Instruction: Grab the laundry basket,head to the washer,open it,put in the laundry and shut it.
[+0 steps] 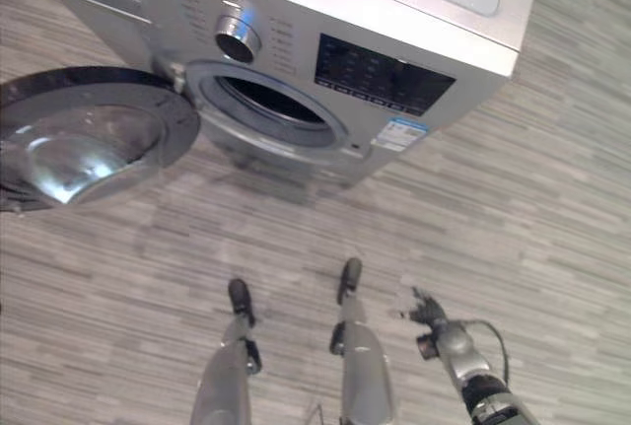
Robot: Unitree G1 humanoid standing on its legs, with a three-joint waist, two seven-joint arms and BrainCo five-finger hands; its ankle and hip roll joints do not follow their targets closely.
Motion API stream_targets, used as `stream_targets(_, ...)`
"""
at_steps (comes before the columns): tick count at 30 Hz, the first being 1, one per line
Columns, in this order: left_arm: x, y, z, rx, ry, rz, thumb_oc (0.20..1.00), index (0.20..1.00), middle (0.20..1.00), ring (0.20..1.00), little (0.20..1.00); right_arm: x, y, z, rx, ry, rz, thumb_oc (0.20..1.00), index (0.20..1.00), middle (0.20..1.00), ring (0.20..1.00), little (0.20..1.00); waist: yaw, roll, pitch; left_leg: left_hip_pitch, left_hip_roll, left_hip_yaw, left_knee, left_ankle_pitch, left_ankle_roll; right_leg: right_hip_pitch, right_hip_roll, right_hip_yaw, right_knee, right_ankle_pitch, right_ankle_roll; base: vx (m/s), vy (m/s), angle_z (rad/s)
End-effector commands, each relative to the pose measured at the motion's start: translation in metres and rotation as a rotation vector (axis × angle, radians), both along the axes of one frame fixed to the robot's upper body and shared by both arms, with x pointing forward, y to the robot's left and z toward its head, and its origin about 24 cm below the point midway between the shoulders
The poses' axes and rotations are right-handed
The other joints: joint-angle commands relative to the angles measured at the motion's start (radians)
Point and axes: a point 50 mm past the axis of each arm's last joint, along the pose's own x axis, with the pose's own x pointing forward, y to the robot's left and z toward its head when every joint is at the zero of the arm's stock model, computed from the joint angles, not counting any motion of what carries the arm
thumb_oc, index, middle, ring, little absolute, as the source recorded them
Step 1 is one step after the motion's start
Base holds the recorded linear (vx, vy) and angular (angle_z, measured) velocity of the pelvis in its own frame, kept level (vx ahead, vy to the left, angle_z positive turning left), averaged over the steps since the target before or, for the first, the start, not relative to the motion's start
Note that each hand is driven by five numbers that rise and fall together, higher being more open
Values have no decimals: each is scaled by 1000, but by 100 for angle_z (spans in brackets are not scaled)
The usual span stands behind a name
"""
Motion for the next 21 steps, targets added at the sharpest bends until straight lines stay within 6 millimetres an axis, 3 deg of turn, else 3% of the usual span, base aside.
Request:
stream_targets(1, -19, 13, -39, -103, 115, 37, 1000, 1000, 1000, 1000, 1000, -24, -13, -24, 1, 106, -64, 1000, 1000, 1000, 1000, 1000, -18, -61, -92, -97, 20, -43, 163, -108, 7, 71, -104, 89, -2, -34, 163, 0, 0, 0)
stream_targets(2, -17, 10, -50, -150, 119, 18, 1000, 1000, 1000, 1000, 1000, -25, -11, -25, 0, 111, -55, 1000, 1000, 1000, 1000, 1000, -20, -63, -96, -103, 20, -43, 167, -111, 7, 67, -104, 90, -1, -35, 162, 14, 18, -5)
stream_targets(3, -14, 2, -77, -254, 149, -39, 1000, 1000, 1000, 1000, 1000, -25, -8, -25, 3, 108, -51, 1000, 1000, 1000, 1000, 1000, -22, -68, -104, -112, 22, -43, 172, -117, 6, 60, -104, 92, -1, -33, 162, 11, 11, -9)
stream_targets(4, -14, 2, -79, -257, 150, -38, 1000, 1000, 1000, 1000, 1000, -25, -9, -25, 1, 109, -50, 1000, 1000, 1000, 1000, 1000, -24, -66, -106, -113, 22, -43, 173, -117, 6, 59, -104, 92, -1, -33, 162, 15, 6, -5)
stream_targets(6, -16, -2, -100, -346, 163, -69, 1000, 1000, 1000, 1000, 1000, -24, -8, -24, -1, 102, -35, 1000, 1000, 1000, 1000, 1000, -26, -63, -116, -126, 21, -45, 181, -123, 5, 49, -105, 91, -1, -29, 161, 3, -10, 2)
stream_targets(9, -1, -23, -127, -443, 105, -163, 1000, 1000, 1000, 1000, 1000, -26, -9, -22, 4, 90, -35, 1000, 1000, 1000, 1000, 1000, -30, -59, -125, -145, 24, -53, 193, -128, 0, 35, -100, 91, 3, -32, 158, 11, -56, 8)
stream_targets(10, 19, -66, -166, -570, 88, -342, 1000, 1000, 1000, 1000, 1000, -34, -15, -29, -6, 125, -54, 1000, 1000, 1000, 1000, 1000, -16, -46, -121, -128, 24, -50, 191, -129, -1, 44, -100, 93, 9, -42, 154, 12, -42, 9)
stream_targets(11, 19, -66, -167, -572, 88, -341, 1000, 1000, 1000, 1000, 1000, -35, -15, -29, -7, 127, -54, 1000, 1000, 1000, 1000, 1000, -16, -45, -122, -126, 25, -50, 191, -130, -1, 45, -100, 93, 9, -43, 154, 23, -45, 2)
stream_targets(12, 28, -95, -188, -630, 78, -444, 1000, 1000, 1000, 1000, 1000, -42, -23, -33, -38, 161, -56, 1000, 1000, 1000, 1000, 1000, -7, -30, -122, -106, 24, -47, 184, -129, -1, 55, -100, 93, 15, -51, 149, 0, 0, 0)
stream_targets(13, 32, -110, -196, -647, 73, -486, 1000, 1000, 1000, 1000, 1000, -46, -29, -35, -64, 176, -52, 1000, 1000, 1000, 1000, 1000, -2, -22, -122, -90, 23, -44, 177, -127, -2, 63, -100, 94, 16, -55, 146, 0, 0, 0)
stream_targets(16, 44, -150, -208, -679, 47, -610, 1000, 1000, 1000, 1000, 1000, -52, -42, -34, -120, 193, -45, 1000, 1000, 1000, 1000, 1000, -1, -3, -125, -52, 21, -35, 158, -117, -7, 78, -100, 99, 23, -67, 140, 7, -10, 1)
stream_targets(17, 48, -159, -209, -698, 16, -628, 1000, 1000, 1000, 1000, 1000, -54, -47, -33, -128, 190, -46, 1000, 1000, 1000, 1000, 1000, -3, 3, -127, -41, 21, -32, 149, -112, -11, 83, -98, 103, 24, -70, 137, -2, -43, -2)
stream_targets(18, 59, -181, -204, -705, -42, -678, 1000, 1000, 1000, 1000, 1000, -57, -50, -31, -139, 183, -39, 1000, 1000, 1000, 1000, 1000, -11, 10, -132, -21, 23, -28, 131, -102, -17, 91, -95, 107, 24, -76, 134, -7, -37, -1)
stream_targets(19, 59, -181, -204, -706, -42, -678, 1000, 1000, 1000, 1000, 1000, -57, -50, -31, -140, 183, -40, 1000, 1000, 1000, 1000, 1000, -11, 10, -131, -19, 23, -28, 130, -101, -17, 92, -94, 107, 24, -76, 134, -9, -47, -2)
stream_targets(21, 69, -200, -196, -710, -99, -724, 1000, 1000, 1000, 1000, 1000, -59, -51, -31, -147, 176, -34, 1000, 1000, 1000, 1000, 1000, -23, 15, -139, 0, 28, -22, 104, -86, -21, 96, -88, 116, 23, -82, 133, 1, -48, -6)
